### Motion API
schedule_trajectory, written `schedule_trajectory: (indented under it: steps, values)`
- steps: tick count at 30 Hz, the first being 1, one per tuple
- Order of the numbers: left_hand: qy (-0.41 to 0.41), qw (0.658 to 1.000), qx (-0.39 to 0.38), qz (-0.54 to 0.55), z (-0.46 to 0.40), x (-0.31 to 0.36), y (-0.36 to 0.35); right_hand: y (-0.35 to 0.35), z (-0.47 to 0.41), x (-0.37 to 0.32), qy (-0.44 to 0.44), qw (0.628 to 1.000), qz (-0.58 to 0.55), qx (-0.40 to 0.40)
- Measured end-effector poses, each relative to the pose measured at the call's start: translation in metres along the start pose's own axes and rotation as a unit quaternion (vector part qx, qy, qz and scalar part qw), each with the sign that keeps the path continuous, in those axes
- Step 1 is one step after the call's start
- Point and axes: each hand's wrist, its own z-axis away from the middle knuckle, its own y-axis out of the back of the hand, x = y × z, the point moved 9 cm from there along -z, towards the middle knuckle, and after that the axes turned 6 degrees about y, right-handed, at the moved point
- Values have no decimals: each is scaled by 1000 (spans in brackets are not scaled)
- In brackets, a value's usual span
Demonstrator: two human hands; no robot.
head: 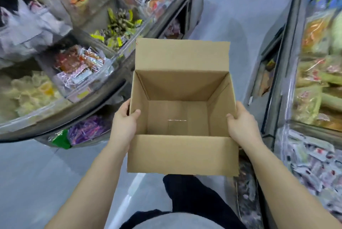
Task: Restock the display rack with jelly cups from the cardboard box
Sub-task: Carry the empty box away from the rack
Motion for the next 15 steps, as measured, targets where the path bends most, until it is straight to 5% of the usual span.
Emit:
schedule_trajectory:
  steps: [15]
  values:
    - [-29, 993, -113, -36, -318, 226, -255, 118, -368, -20, -93, 993, 8, 74]
